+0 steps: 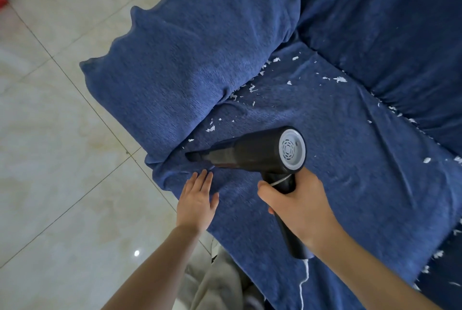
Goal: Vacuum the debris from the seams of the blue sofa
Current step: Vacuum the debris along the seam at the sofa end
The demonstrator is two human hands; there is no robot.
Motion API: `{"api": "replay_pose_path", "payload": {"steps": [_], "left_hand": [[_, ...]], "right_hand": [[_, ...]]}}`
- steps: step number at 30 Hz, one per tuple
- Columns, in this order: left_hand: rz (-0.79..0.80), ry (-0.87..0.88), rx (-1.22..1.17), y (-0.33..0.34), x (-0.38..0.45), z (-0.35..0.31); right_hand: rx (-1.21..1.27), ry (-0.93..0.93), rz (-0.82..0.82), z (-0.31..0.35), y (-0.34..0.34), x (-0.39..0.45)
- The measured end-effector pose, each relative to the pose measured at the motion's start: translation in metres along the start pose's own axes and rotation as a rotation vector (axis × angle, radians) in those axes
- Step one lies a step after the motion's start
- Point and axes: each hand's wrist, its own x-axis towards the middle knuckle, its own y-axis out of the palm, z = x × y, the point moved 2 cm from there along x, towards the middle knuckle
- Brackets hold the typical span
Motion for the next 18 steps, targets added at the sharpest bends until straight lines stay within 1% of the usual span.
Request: {"api": "replay_pose_path", "payload": {"steps": [4,7,10,14,16,18], "left_hand": [[-0.024,0.009,-0.01,0.002,-0.001,0.002],[-0.043,0.033,-0.009,0.005,0.0,0.004],[-0.1,0.086,0.017,0.005,0.003,0.005],[-0.18,0.163,0.059,0.003,0.014,0.002],[-0.208,0.149,0.064,0.0,0.022,0.001],[-0.269,0.116,0.046,-0.004,0.031,0.0]], "right_hand": [[0.0,-0.01,0.006,-0.006,0.01,-0.007],[0.046,0.0,-0.009,-0.009,0.021,-0.004],[0.085,-0.017,-0.038,-0.008,0.029,0.003],[0.145,-0.002,-0.038,-0.005,0.04,0.013],[0.158,-0.004,-0.044,-0.004,0.041,0.018],[0.165,-0.009,-0.055,-0.003,0.038,0.021]]}}
